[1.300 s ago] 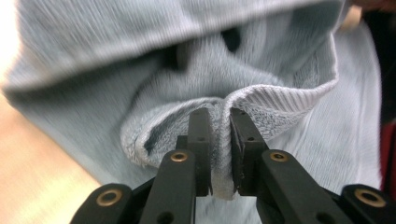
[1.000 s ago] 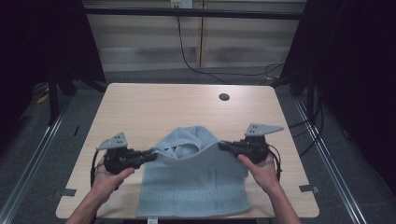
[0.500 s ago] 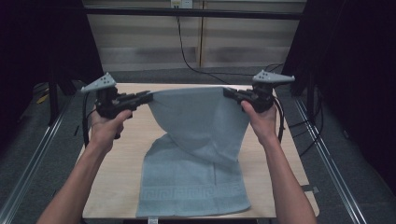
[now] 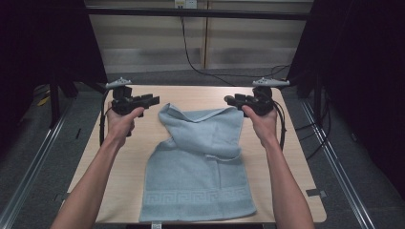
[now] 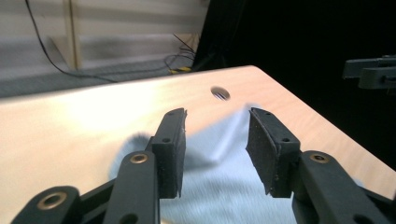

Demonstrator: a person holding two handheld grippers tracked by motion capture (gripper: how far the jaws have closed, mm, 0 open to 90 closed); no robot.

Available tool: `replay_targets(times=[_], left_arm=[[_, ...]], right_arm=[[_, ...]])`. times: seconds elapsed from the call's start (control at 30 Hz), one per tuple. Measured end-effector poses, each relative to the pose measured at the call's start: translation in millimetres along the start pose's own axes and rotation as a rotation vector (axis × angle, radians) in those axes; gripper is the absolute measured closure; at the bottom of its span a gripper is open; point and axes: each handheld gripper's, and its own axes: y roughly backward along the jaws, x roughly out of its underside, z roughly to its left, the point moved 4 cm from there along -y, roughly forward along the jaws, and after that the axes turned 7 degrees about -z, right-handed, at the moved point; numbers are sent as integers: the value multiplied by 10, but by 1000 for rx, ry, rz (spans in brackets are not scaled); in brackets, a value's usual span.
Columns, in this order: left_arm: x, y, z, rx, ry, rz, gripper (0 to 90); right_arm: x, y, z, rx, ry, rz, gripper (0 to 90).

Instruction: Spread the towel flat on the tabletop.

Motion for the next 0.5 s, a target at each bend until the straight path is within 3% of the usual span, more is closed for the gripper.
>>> replay_targets(times=[0.07,0.17,0.27,0.3,0.5], left_arm=[[195,12,-26,15,-11,22,586],[509,27,-87,65,-2,53,615],[829,9,-172,109,-11,116,654],[928,-2,-200,120,-10,139,676],[1440,-78,-372,160,-89,288,713]], right_arm=[[54,30,25,-22,-7,-1,545],[345,126,155,-67,-3,57,576],[663,165,305,-96,33,133,615],[758,177,355,-122,23,147,625],[1252,253,604,-199,12,208,722]])
